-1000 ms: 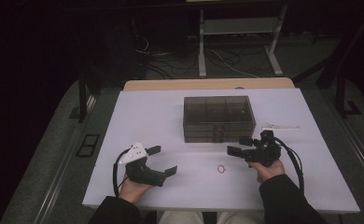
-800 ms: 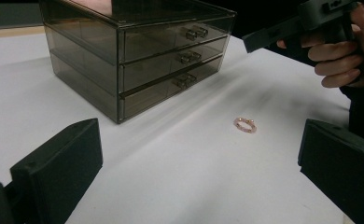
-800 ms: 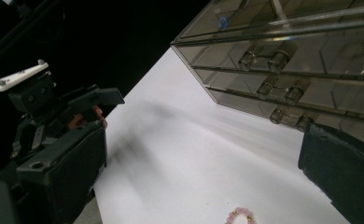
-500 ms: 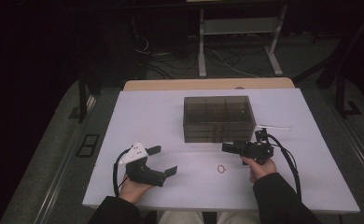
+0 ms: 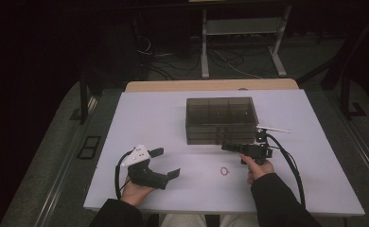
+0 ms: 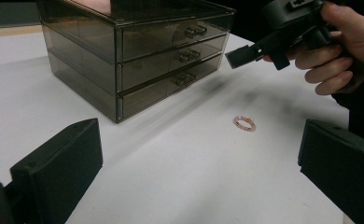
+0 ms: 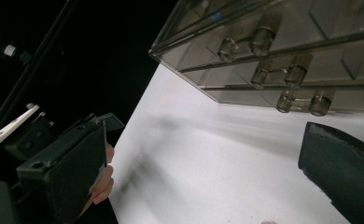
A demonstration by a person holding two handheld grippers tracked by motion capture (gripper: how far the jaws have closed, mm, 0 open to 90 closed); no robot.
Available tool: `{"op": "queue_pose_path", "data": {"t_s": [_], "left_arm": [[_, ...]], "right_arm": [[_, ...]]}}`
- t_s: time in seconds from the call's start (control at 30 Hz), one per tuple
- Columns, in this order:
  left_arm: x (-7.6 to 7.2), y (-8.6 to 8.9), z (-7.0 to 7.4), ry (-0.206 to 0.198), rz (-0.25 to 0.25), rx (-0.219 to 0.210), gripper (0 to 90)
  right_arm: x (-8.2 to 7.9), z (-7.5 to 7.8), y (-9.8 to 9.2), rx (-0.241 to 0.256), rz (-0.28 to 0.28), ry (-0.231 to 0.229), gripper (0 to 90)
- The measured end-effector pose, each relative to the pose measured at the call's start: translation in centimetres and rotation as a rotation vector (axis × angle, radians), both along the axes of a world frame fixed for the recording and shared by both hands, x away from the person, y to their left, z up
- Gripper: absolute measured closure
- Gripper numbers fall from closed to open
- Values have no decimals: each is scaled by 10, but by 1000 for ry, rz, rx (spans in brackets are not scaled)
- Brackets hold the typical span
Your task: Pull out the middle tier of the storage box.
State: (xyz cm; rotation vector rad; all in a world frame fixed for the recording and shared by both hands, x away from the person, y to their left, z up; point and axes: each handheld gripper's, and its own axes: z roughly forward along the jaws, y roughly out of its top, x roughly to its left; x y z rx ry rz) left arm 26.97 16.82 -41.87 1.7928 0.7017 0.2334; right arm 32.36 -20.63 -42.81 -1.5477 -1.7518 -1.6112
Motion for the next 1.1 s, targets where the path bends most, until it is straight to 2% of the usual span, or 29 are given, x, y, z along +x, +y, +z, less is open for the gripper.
{"op": "queue_pose_path", "data": {"t_s": [0.1,0.37,0.4,0.43,0.5,0.6,0.8,1.1], "left_arm": [[0,2,0,-1,4,-7,0],[-1,1,1,-2,1,-9,0],[-1,1,1,-2,0,-9,0],[-1,1,1,-3,1,-8,0],[-1,1,1,-2,1,-9,0],[-1,1,1,-2,2,-12,0],[-1,1,1,-3,0,-11,0],[-1,1,1,-3,-1,-12,0]], "right_arm": [[2,-3,3,26,-16,30,6],[4,-7,7,54,-38,60,6],[4,-10,7,87,-53,82,6],[4,-10,7,87,-53,82,6],[6,-16,6,135,-75,128,6],[6,-17,7,120,-81,129,6],[9,-19,9,171,-116,161,6],[11,-22,12,212,-158,203,6]]}}
